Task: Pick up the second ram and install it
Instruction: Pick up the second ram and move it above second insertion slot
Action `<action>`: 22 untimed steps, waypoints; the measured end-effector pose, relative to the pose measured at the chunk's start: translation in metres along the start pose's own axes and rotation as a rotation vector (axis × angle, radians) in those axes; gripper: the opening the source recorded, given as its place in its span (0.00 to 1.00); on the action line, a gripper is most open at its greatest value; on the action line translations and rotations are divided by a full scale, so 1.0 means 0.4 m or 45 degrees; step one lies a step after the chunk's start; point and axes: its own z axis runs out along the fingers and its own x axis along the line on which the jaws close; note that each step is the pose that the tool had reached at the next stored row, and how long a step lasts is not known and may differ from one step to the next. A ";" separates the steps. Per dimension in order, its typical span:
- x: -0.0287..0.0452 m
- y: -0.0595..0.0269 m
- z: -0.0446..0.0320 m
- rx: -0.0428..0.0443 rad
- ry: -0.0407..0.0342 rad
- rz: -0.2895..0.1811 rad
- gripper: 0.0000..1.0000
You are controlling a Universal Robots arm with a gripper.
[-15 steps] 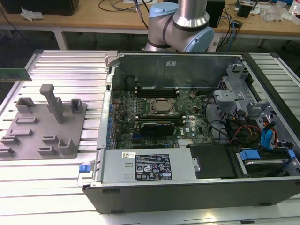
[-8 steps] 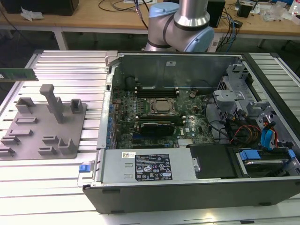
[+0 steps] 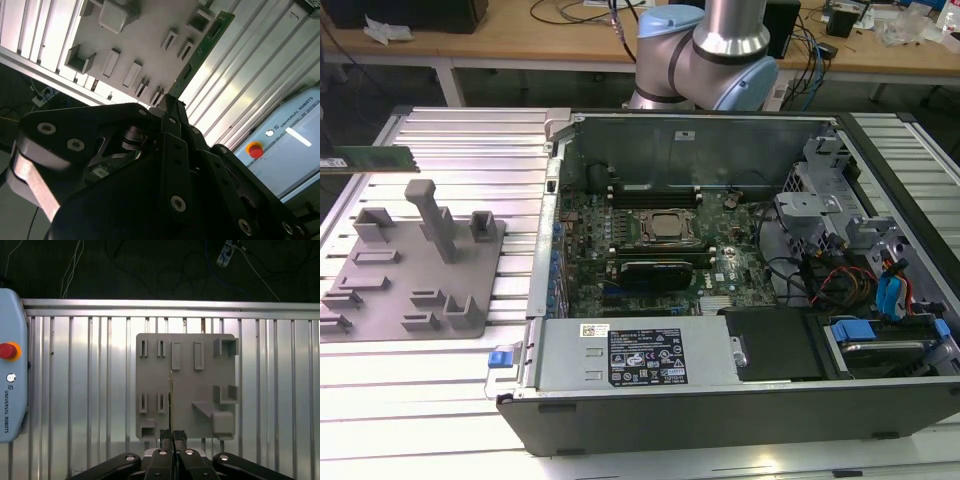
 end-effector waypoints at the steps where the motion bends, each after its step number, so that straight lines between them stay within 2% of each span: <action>1: 0.000 -0.004 0.000 0.000 0.0001 0.000 0.09; 10: 0.000 -0.068 -0.003 0.000 0.0000 0.000 0.09; 22: 0.001 -0.184 -0.008 0.000 0.0000 0.000 0.09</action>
